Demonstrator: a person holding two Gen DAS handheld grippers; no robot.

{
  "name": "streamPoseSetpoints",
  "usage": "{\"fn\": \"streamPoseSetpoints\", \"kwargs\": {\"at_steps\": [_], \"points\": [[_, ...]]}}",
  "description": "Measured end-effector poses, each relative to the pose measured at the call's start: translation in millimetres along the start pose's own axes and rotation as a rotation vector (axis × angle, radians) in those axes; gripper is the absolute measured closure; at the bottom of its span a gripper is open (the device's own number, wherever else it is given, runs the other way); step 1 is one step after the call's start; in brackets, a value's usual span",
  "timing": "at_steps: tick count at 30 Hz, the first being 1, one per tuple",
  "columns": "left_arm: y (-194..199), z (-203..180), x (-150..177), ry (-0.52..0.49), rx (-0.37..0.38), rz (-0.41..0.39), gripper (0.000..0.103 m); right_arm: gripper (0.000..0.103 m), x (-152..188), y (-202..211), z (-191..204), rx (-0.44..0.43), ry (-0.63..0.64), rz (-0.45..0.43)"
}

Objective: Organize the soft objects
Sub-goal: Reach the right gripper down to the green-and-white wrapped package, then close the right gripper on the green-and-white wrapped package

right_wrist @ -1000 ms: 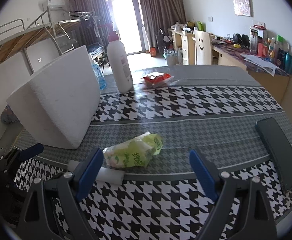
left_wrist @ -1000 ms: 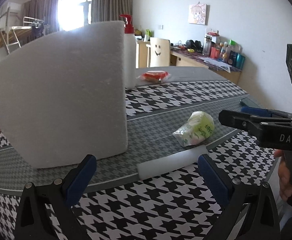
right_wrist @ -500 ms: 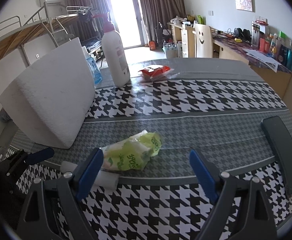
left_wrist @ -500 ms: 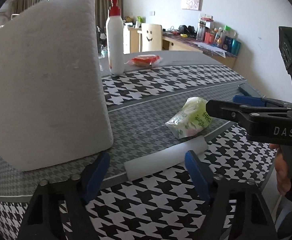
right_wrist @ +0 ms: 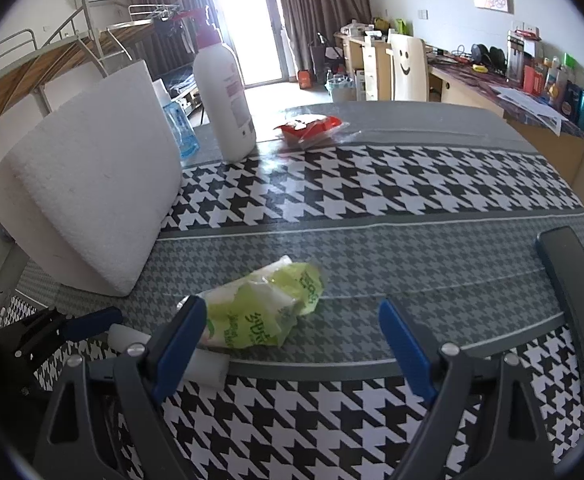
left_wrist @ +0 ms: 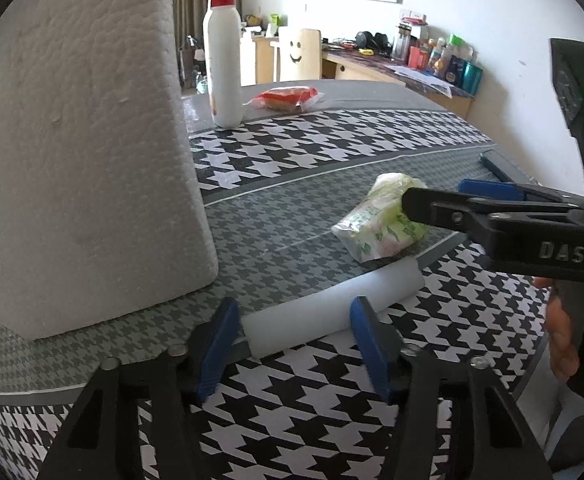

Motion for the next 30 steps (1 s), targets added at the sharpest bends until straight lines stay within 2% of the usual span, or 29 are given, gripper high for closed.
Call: {"fn": "streamPoseSetpoints", "kwargs": {"at_steps": [4, 5, 7, 8, 17, 25, 26, 28, 30], "points": [[2, -2, 1, 0.004, 0.008, -0.005, 0.057, 0.012, 4, -4, 1, 0.001, 0.005, 0.015], [3, -2, 2, 0.007, 0.018, -0.008, 0.069, 0.012, 4, -5, 1, -0.001, 0.006, 0.02], [4, -11, 3, -0.003, 0.08, -0.006, 0.084, 0.012, 6, -7, 3, -0.003, 0.004, 0.031], [5, -15, 4, -0.021, 0.077, -0.005, 0.086, 0.012, 7, -8, 4, -0.006, 0.004, 0.037], [15, -17, 7, -0.001, 0.114, -0.032, 0.088, 0.012, 10, -14, 15, -0.062, -0.007, 0.07], [27, -15, 14, 0.003, 0.114, -0.048, 0.088, 0.013, 8, -25, 24, -0.068, -0.023, 0.093], [29, -15, 14, 0.002, 0.111, -0.052, 0.088, 0.015, 7, -25, 24, -0.067, -0.023, 0.091], [30, -14, 15, 0.0, 0.104, -0.056, 0.088, 0.026, 7, -26, 27, -0.071, -0.021, 0.092], [34, -13, 15, 0.003, 0.103, -0.063, 0.088, 0.029, 6, -27, 29, -0.07, -0.017, 0.098]]}}
Point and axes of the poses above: each gripper's, at about its wrist camera, not at the fingertips, and y roughly against the way its jaws point, z to its left, x to its underside, the point moved 9 cm from there along -y, roughly the way its jaws point, and after that the axes turned 7 degrees about -y, right-handed, at the moved point
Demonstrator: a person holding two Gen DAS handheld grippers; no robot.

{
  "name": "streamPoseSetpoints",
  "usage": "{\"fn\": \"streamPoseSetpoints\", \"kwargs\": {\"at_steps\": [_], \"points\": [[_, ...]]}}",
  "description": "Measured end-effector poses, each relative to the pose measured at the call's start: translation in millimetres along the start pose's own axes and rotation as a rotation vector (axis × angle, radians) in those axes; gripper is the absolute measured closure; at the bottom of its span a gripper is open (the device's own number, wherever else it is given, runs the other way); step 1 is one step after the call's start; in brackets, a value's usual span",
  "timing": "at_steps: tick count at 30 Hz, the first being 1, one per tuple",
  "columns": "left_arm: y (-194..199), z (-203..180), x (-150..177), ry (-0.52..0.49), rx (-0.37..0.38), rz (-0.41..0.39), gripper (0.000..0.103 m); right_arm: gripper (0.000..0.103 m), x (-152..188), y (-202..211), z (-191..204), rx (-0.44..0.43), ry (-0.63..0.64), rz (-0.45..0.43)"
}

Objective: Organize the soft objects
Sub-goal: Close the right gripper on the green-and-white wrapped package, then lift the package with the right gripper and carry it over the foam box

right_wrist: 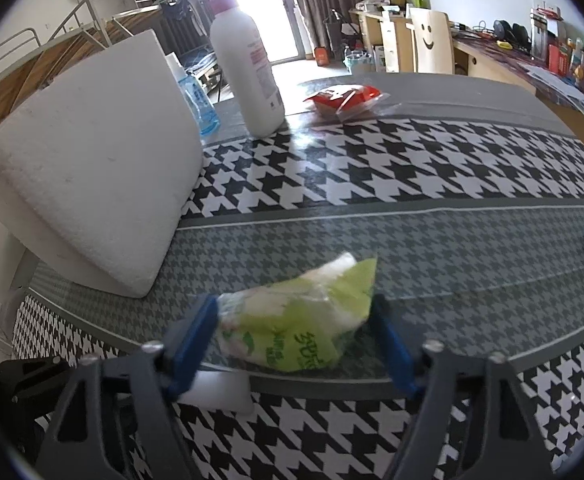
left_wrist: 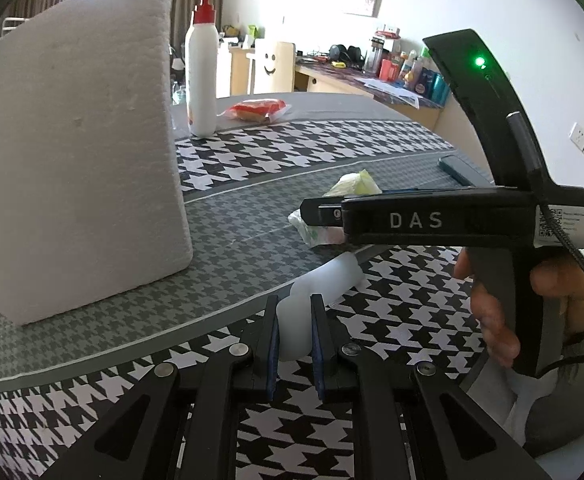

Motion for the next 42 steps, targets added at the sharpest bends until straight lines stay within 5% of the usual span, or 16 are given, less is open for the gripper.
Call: {"fn": "streamPoseSetpoints", "kwargs": {"at_steps": [10, 30, 42], "points": [[15, 1, 6, 0.011, 0.004, -0.023, 0.088, 0.05, 4, 4, 12, -0.025, 0.023, -0.003], [76, 11, 6, 0.008, -0.049, -0.13, 0.088, 0.051, 0, 79, 29, -0.023, 0.039, -0.149], [100, 12, -24, -0.022, -0.105, -0.209, 0.088, 0.051, -3, 106, 41, -0.022, 0.074, -0.218]]}}
Point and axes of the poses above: each gripper's, at about its wrist camera, not at the fingertips, and y roughly against the way its jaws point, z to its left, x to its underside, the point moved 9 cm from there along -y, roughly the way its jaws point, and after that the axes turned 7 degrees about -y, right-handed, at the moved point
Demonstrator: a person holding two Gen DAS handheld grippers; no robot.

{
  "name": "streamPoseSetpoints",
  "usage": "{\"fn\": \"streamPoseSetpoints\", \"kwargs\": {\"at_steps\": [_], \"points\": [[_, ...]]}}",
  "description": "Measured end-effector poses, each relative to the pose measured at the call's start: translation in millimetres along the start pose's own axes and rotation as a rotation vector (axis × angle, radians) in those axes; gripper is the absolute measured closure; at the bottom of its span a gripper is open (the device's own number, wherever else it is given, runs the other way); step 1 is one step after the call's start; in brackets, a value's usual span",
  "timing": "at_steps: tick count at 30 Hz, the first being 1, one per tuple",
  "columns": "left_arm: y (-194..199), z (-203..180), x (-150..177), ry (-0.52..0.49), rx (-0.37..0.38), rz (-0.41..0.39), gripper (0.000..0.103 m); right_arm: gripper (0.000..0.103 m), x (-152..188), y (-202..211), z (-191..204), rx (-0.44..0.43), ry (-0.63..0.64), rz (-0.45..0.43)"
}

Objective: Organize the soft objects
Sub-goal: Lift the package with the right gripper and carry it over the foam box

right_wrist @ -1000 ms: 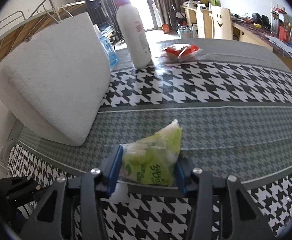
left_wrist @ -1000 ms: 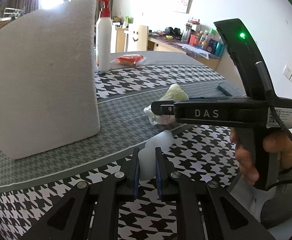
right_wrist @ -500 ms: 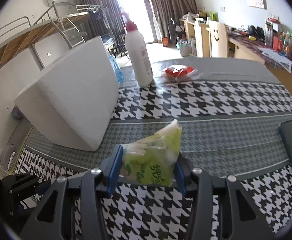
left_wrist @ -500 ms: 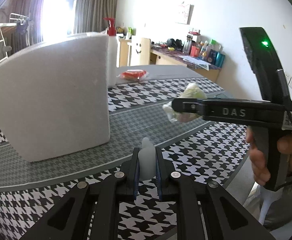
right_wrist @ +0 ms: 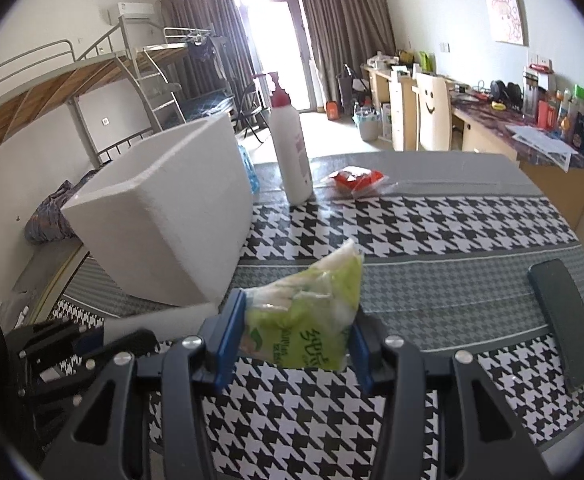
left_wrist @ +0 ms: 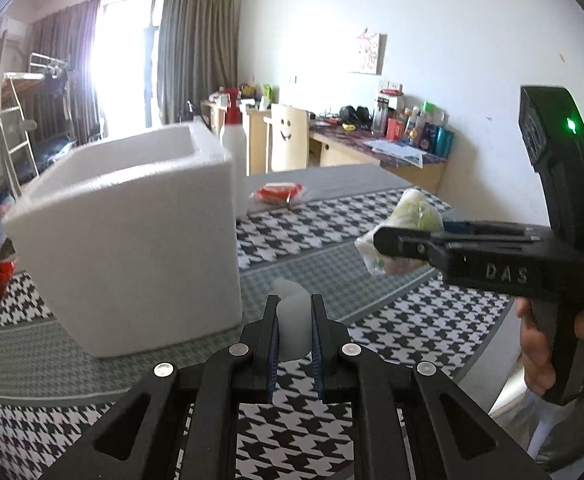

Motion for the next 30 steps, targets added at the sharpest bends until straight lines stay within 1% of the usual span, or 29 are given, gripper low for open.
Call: {"fn": "streamPoseSetpoints", "kwargs": {"at_steps": [11, 21, 30], "points": [[16, -2, -31, -0.028, -0.027, -0.08, 0.088, 0.051, -14, 18, 6, -0.01, 0.027, -0.058], [20, 4, -53, -0.037, -0.056, -0.122, 0.088, 0.051, -26, 33, 11, -0.007, 0.056, -0.1], [27, 7, -70, -0.038, -0.056, -0.172, 0.088, 0.051, -37, 42, 15, -0.018, 0.067, -0.145]]}}
Point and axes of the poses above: each gripper's, at about its wrist camera, not at the fingertips, and y roughly against the way its jaws point, z to its left, x to its underside, the point moved 9 cm from there along -y, roughly the way its jaws point, and after that the axes turned 7 degrees about -y, right-handed, at the moved point
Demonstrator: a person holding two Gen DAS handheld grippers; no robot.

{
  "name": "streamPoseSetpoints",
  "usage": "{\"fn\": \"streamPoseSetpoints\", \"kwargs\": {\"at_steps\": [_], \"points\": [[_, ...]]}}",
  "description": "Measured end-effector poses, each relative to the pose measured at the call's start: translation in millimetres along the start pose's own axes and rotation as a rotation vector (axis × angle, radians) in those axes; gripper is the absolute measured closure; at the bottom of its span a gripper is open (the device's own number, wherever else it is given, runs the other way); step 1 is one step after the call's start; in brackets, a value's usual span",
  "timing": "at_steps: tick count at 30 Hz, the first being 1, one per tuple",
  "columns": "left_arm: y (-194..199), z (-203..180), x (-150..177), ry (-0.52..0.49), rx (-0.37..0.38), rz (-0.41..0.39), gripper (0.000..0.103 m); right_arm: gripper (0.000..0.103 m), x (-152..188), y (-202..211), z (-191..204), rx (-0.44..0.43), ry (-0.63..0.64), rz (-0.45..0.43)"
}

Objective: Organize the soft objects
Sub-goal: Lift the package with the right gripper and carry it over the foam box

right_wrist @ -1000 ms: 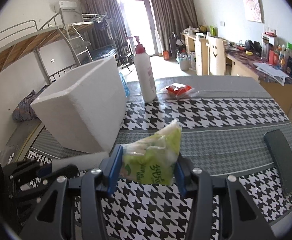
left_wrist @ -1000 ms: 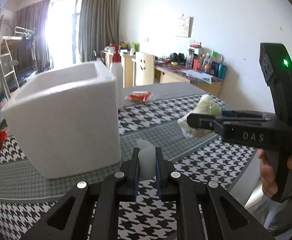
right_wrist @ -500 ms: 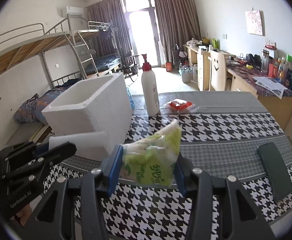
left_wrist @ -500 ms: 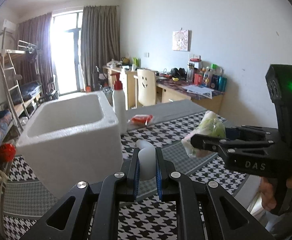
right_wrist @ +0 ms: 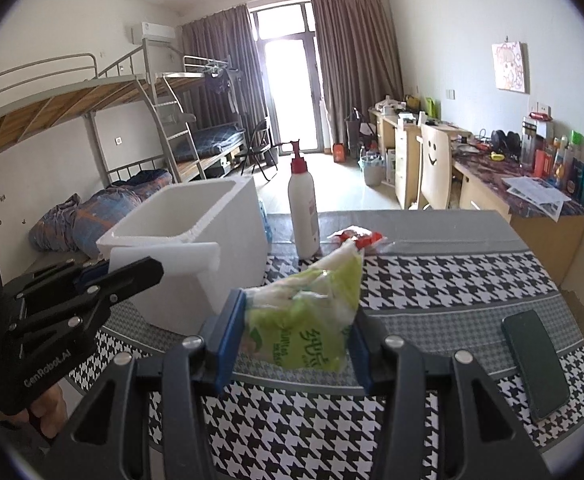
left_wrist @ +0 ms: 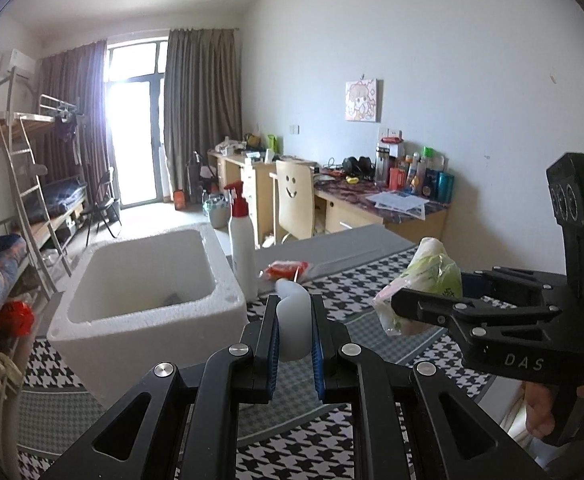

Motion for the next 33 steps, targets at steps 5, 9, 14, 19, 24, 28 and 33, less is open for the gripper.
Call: {"fn": "streamPoseSetpoints", "kwargs": {"at_steps": [5, 9, 14, 19, 24, 28, 33], "points": [[3, 2, -9, -0.005, -0.009, -0.021, 0.088, 0.051, -8, 4, 2, -0.006, 0.008, -0.025], [4, 3, -16, -0.011, -0.012, -0.035, 0.088, 0.051, -14, 5, 5, -0.013, 0.018, -0.04], [5, 7, -26, -0.014, -0.025, -0.056, 0.088, 0.051, -19, 6, 8, -0.022, 0.027, -0.051], [7, 14, -34, -0.01, -0.038, -0.077, 0.088, 0.051, -27, 5, 11, -0.028, 0.034, -0.061], [7, 21, -39, -0.008, -0.05, -0.091, 0.088, 0.051, -32, 3, 16, -0.041, 0.044, -0.068], [7, 30, -42, -0.002, -0.068, -0.102, 0.088, 0.051, -37, -2, 19, -0.051, 0.05, -0.067], [3, 41, -44, 0.01, -0.091, -0.106, 0.088, 0.051, -41, -8, 23, -0.064, 0.06, -0.065]]}}
Point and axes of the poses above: each gripper's, at about its wrist camera, not at the fingertips, and y roughly against the way its jaws point, z to its left, x to its underside, the point moved 9 cm from there along -y, roughly the way its jaws point, and after that the axes turned 7 degrees about -y, right-handed, at the moved point
